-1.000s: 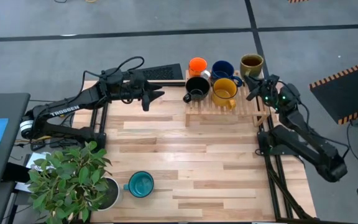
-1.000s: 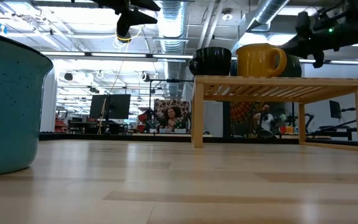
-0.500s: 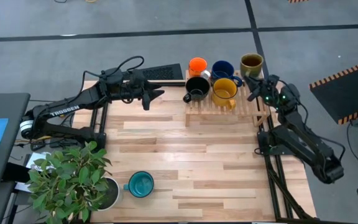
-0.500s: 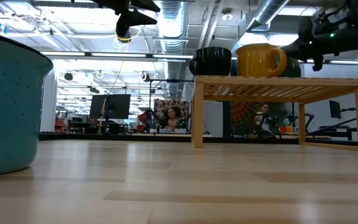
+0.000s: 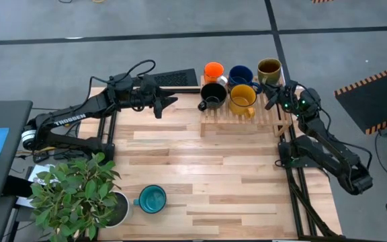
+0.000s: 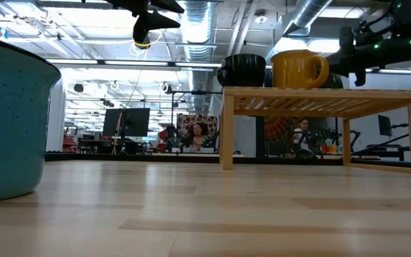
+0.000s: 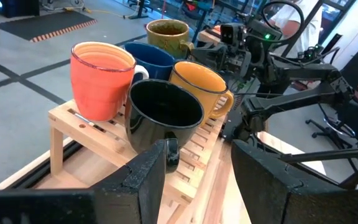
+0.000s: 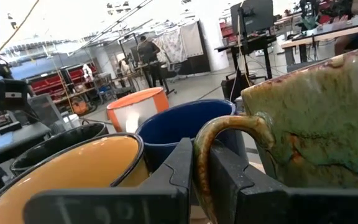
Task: Place coffee mugs
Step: Put the dark green patterned mug on the shelf, then put the blue mug on the shelf
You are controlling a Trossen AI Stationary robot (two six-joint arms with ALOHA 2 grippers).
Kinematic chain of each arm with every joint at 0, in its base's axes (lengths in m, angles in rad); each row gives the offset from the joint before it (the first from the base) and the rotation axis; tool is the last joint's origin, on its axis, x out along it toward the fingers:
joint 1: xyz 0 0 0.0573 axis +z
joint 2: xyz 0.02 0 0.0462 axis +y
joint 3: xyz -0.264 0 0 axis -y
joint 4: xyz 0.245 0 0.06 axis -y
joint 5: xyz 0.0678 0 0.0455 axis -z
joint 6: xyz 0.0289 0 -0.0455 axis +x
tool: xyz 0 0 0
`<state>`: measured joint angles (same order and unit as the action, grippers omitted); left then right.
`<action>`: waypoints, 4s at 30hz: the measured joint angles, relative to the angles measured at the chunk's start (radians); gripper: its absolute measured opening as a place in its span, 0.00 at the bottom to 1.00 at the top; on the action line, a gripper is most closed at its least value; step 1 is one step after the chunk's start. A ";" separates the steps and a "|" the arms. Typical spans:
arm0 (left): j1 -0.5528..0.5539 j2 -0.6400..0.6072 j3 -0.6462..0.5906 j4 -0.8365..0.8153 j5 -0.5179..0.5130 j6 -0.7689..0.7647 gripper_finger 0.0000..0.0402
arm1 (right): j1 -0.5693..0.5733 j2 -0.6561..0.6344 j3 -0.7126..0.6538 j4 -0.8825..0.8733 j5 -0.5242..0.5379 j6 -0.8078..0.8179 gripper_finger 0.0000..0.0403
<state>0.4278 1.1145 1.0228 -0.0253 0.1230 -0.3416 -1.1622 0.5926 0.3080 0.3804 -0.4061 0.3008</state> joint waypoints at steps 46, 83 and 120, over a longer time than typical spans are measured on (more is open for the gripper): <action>-0.010 0.000 0.000 0.000 0.007 -0.022 0.42 | -0.024 0.000 0.000 -0.069 0.011 0.086 0.58; -0.010 0.000 0.000 -0.003 0.030 -0.021 0.42 | -0.023 -0.023 0.244 -0.649 -0.011 -0.151 0.59; -0.033 0.000 0.000 0.067 0.022 -0.031 0.42 | 0.479 -0.098 0.511 -0.628 -0.147 0.188 0.59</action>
<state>0.3946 1.1149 1.0227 0.0419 0.1452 -0.3727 -0.6834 0.4951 0.8186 -0.2474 -0.5531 0.4886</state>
